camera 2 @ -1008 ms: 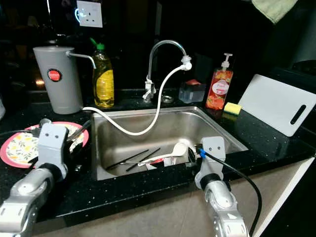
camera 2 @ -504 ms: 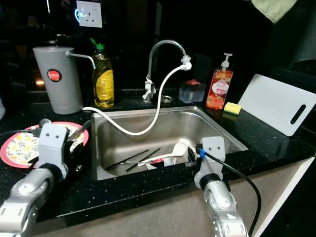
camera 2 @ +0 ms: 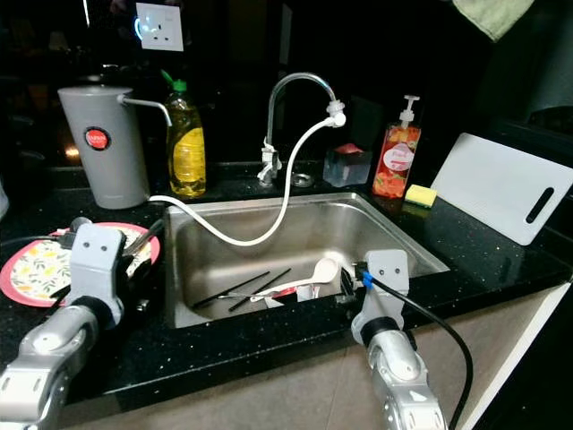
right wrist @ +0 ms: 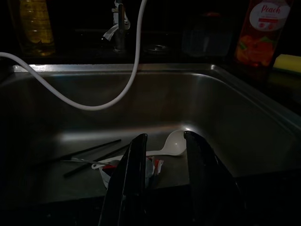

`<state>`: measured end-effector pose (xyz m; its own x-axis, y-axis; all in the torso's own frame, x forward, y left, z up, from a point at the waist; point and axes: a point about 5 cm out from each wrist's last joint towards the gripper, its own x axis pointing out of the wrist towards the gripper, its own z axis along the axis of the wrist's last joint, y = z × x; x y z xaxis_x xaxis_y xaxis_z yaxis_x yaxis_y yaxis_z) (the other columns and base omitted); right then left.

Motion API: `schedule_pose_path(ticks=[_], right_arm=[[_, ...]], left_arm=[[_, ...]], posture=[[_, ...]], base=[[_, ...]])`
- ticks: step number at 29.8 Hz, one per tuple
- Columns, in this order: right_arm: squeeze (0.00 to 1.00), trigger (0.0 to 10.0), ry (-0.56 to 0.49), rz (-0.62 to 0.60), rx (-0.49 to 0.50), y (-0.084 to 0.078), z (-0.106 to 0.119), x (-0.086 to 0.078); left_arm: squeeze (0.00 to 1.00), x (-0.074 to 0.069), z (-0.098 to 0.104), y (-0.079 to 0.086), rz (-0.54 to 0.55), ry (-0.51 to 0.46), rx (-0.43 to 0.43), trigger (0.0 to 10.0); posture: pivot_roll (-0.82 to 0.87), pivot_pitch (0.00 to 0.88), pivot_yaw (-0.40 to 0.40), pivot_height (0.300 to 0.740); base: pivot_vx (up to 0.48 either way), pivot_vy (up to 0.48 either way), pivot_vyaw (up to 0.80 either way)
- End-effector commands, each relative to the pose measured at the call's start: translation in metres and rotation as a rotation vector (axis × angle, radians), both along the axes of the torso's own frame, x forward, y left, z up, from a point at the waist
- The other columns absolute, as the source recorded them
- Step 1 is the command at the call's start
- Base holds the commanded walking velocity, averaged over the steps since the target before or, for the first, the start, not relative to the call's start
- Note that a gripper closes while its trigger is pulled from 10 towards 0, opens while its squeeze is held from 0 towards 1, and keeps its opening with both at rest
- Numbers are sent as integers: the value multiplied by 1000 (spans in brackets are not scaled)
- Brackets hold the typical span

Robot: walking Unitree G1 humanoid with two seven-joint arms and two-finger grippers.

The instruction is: Kitchen organization

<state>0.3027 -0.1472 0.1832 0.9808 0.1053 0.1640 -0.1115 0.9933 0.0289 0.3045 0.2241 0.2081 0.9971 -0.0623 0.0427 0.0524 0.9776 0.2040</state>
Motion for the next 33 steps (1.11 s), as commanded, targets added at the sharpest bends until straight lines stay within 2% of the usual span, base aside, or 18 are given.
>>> schedule_pose_path(ticks=[1, 9, 14, 22, 24, 29, 33], right_arm=[[0, 10000, 1, -27, 9, -5, -1, -2], [0, 10000, 2, 2, 2, 0, -1, 0], [0, 10000, -1, -16, 6, -4, 1, 2], [0, 10000, -7, 19, 3, 4, 2, 4], [0, 10000, -22, -12, 17, -2, 5, 7], [0, 10000, -39, -14, 18, -3, 11, 7], [0, 10000, -52, -36, 0, -11, 14, 4]], left_arm=[[0, 0, -1, -3, -18, 14, 9, 10000], [0, -2, -1, 0, -3, 9, 8, 10000], [0, -1, -1, 0, -3, 9, 14, 10000], [0, -2, 0, 4, 27, -1, 21, 10000], [0, -1, -2, 6, 20, 26, 13, 10000], [0, -4, -3, 7, 23, 54, 6, 10000], [0, -2, 12, -1, -25, 34, 11, 10000]], posture=[[-15, 0, -68, 740], [-10, 0, -70, 740], [-3, 0, -87, 740], [7, 0, -79, 740], [12, 0, -74, 740], [-5, 0, -70, 740], [-42, 0, -50, 740]], base=[[0, 0, 0], [0, 0, 0], [0, 0, 0], [0, 0, 0], [0, 0, 0], [0, 0, 0], [0, 0, 0]])
